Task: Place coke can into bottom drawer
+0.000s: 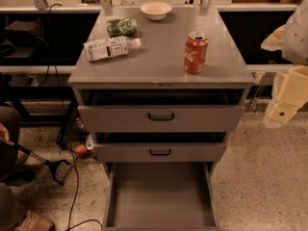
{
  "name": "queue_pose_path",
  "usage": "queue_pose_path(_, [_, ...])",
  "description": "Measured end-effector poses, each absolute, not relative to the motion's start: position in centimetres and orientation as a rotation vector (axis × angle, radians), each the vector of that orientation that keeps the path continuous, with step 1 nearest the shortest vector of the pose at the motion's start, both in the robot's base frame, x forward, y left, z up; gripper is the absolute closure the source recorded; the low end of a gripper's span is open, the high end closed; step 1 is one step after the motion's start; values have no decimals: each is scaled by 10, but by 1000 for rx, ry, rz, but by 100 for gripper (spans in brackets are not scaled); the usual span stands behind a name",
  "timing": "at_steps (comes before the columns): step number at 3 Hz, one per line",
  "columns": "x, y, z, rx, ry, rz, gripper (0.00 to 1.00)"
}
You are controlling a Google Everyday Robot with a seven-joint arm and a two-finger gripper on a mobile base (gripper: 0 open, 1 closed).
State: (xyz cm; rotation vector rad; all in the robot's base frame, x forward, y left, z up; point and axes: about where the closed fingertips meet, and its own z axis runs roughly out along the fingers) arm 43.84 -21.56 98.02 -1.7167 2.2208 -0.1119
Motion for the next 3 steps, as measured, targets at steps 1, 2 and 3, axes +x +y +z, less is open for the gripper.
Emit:
queue_pose_path(1, [438,-216,980,-1717,2221,-112,0])
queue_pose_path(2, [486,-232,965,-1569,2200,-57,0])
queue_pose_path(3, [540,-248,940,-1436,2180,-3,0])
